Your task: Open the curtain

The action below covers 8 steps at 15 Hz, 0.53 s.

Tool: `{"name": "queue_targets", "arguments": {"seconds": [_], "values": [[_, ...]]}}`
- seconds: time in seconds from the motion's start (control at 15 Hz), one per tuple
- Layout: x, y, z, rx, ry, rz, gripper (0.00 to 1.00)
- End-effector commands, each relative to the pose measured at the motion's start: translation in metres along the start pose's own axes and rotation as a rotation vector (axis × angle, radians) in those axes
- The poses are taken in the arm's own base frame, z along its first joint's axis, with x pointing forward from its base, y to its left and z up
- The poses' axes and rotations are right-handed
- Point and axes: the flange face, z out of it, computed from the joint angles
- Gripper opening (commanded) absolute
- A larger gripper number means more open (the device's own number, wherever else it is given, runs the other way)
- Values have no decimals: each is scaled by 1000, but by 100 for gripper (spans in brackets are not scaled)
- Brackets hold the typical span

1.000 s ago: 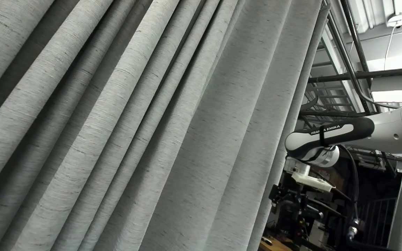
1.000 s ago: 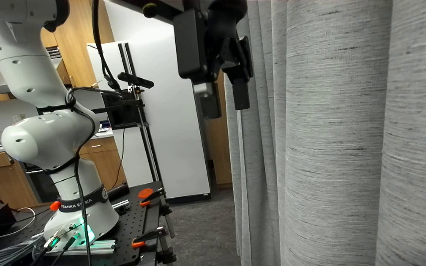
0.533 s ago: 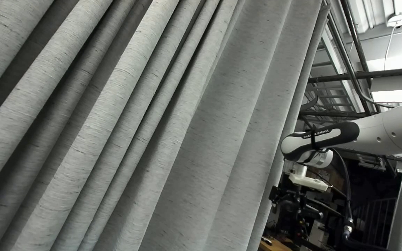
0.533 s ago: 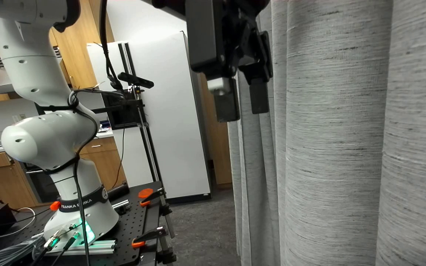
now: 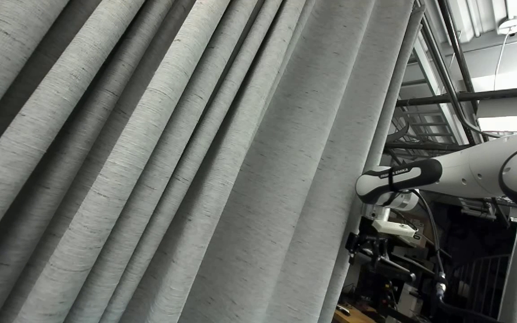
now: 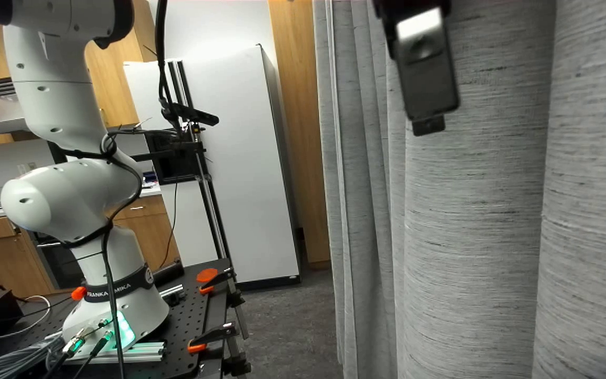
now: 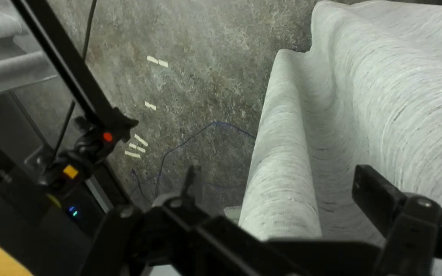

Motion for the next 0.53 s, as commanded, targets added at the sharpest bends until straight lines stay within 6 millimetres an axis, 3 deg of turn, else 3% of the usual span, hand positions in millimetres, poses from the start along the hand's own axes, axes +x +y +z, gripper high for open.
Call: {"name": "queue_targets", "arguments": {"seconds": [0.0, 0.27, 0.47], "values": [[23, 22, 0, -16, 51, -144, 100], [30, 32, 6, -5, 118, -200, 100], [30, 27, -1, 24, 212, -174, 100]]}}
